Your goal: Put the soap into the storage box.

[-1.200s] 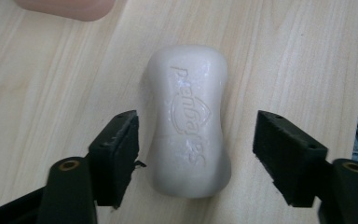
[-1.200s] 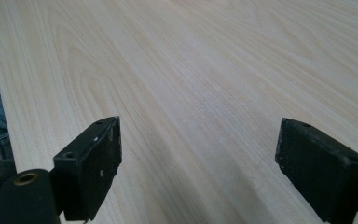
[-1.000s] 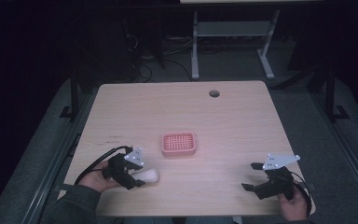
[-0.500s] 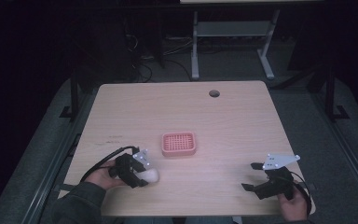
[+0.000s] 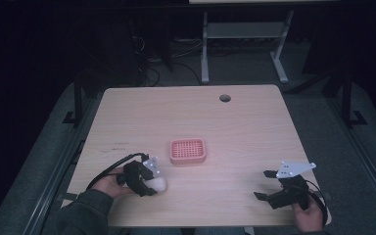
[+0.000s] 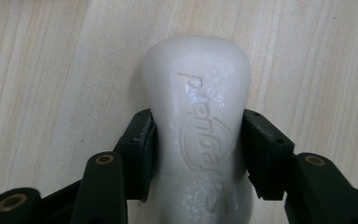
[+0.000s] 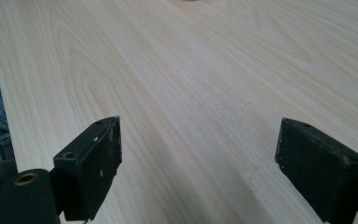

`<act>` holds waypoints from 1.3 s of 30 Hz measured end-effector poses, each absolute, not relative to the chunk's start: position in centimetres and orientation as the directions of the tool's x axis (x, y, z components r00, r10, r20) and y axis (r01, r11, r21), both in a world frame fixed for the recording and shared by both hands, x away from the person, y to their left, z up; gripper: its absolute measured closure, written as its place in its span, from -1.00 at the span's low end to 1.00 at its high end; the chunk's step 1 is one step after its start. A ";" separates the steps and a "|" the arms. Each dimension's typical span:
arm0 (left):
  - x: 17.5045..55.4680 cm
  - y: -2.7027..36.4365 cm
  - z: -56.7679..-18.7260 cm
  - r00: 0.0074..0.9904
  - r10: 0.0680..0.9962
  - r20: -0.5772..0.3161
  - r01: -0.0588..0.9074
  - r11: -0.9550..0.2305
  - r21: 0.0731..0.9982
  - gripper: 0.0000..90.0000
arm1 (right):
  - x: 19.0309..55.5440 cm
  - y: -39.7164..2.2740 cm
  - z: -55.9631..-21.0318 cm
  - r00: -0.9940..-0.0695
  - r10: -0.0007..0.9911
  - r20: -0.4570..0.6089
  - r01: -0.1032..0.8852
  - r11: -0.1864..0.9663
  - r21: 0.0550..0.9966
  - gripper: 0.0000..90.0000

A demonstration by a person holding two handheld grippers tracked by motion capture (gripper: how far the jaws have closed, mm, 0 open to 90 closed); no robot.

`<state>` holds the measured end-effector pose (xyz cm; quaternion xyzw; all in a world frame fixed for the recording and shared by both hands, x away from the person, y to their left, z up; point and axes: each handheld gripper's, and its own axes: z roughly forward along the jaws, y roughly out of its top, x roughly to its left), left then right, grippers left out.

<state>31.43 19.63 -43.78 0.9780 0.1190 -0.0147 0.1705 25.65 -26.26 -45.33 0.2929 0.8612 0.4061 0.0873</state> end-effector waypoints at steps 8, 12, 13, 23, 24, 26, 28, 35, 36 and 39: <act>31.6 19.7 -43.7 0.966 0.248 -0.067 0.256 -0.902 0.347 0.10 | 25.6 -26.3 -45.3 -0.811 0.579 0.088 0.434 0.493 0.754 -0.69; 31.6 19.8 -43.6 0.965 0.252 -0.064 0.258 -0.897 0.359 0.10 | 25.6 -26.3 -45.3 -0.811 0.578 0.088 0.434 0.494 0.753 -0.69; 31.6 19.8 -43.5 0.966 0.251 -0.065 0.257 -0.896 0.361 0.10 | 25.6 -26.3 -45.3 -0.811 0.578 0.089 0.434 0.494 0.753 -0.69; 32.1 19.7 -42.7 0.968 0.241 -0.066 0.248 -0.887 0.390 0.10 | 25.6 -26.3 -45.3 -0.810 0.580 0.086 0.433 0.493 0.754 -0.69; 32.2 19.6 -42.6 0.967 0.245 -0.073 0.253 -0.884 0.393 0.10 | 25.6 -26.3 -45.2 -0.810 0.580 0.087 0.434 0.492 0.755 -0.69; 32.5 19.5 -42.4 0.968 0.239 -0.071 0.248 -0.885 0.395 0.10 | 25.6 -26.3 -45.3 -0.810 0.580 0.086 0.433 0.493 0.755 -0.68; 32.7 19.3 -42.3 0.969 0.235 -0.071 0.243 -0.886 0.395 0.10 | 25.6 -26.4 -45.3 -0.810 0.580 0.088 0.434 0.491 0.756 -0.69; 33.5 18.7 -41.8 0.969 0.234 -0.076 0.245 -0.884 0.399 0.10 | 25.6 -26.4 -45.3 -0.808 0.582 0.097 0.440 0.485 0.755 -0.69; 33.6 18.6 -41.7 0.971 0.228 -0.074 0.239 -0.886 0.397 0.10 | 25.7 -26.4 -45.3 -0.808 0.581 0.097 0.441 0.487 0.754 -0.69; 34.1 18.3 -41.5 0.971 0.227 -0.073 0.237 -0.888 0.394 0.10 | 25.7 -26.4 -45.3 -0.811 0.578 0.095 0.438 0.491 0.753 -0.69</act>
